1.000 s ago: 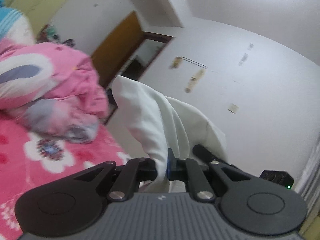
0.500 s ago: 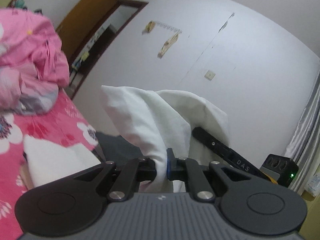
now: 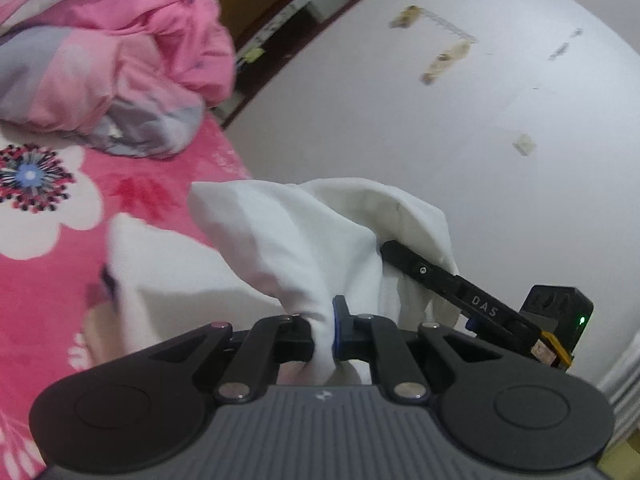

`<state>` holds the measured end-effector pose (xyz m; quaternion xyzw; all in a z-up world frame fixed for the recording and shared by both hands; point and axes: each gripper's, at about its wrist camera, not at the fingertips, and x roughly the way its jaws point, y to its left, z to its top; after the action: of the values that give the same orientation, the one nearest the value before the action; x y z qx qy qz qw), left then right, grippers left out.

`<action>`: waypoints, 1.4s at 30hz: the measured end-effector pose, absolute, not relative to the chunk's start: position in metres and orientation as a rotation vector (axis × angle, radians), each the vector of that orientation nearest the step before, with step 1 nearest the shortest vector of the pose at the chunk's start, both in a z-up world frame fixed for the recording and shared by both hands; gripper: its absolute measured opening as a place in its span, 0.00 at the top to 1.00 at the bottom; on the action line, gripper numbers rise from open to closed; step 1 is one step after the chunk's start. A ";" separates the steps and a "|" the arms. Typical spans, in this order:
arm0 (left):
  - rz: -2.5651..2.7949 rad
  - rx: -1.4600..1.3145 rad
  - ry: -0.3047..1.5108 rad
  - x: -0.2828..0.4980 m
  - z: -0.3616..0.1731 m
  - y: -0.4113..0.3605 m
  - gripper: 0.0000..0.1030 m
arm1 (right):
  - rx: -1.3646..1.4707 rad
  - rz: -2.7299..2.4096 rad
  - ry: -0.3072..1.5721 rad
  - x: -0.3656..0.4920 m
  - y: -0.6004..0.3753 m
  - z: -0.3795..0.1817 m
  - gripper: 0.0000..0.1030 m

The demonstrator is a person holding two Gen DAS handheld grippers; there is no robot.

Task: Fold clothes
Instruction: 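Lift the folded shirt with both grippers and carry it toward the clothes stack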

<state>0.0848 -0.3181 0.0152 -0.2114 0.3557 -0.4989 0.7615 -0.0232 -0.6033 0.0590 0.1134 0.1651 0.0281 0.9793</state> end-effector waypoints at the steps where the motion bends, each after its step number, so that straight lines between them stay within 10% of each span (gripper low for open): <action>1: -1.073 -0.451 0.770 0.090 0.011 -0.318 0.90 | 0.240 0.071 0.360 -0.011 -0.606 0.050 0.92; 13: -0.960 -0.447 0.674 0.128 -0.014 -0.296 0.38 | 0.270 -0.041 0.444 0.015 -0.620 0.018 0.39; 20: -0.830 -0.357 0.456 0.121 0.010 -0.283 0.38 | 0.090 -0.189 0.300 -0.024 -0.602 0.063 0.43; 30: -0.911 -0.166 0.650 0.137 -0.019 -0.353 0.42 | 0.375 -0.114 0.660 0.044 -0.641 -0.015 0.87; 42: -1.189 -0.061 0.428 0.047 0.041 -0.294 0.28 | 0.372 -0.229 0.243 -0.175 -0.596 0.045 0.83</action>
<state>0.0468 -0.2941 0.0415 -0.0283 0.2001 -0.5558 0.8064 -0.1750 -0.5955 0.0454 0.1843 0.1200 -0.1133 0.9689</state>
